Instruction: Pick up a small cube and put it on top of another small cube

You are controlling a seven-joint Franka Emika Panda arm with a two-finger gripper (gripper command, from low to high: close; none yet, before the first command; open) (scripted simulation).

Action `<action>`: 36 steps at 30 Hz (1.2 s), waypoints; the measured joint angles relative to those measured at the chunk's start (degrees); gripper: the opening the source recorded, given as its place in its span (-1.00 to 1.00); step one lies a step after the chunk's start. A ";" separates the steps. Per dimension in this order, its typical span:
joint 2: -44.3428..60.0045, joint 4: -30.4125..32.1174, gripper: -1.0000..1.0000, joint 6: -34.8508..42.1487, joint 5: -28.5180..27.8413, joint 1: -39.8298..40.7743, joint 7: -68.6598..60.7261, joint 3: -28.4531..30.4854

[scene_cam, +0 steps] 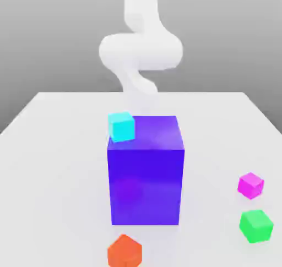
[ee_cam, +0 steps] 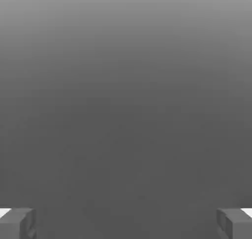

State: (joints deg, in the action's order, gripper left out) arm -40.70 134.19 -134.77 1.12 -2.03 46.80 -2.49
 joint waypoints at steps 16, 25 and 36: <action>33.25 15.60 0.00 -19.50 -0.50 -12.76 11.92 -19.91; 53.12 20.08 0.00 -30.92 -17.22 -25.22 28.59 -16.74; 60.22 18.39 -1.00 -36.43 -23.93 -32.55 33.87 -8.03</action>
State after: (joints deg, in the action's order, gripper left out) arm 19.52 152.58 -171.20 -22.81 -34.58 80.67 -10.53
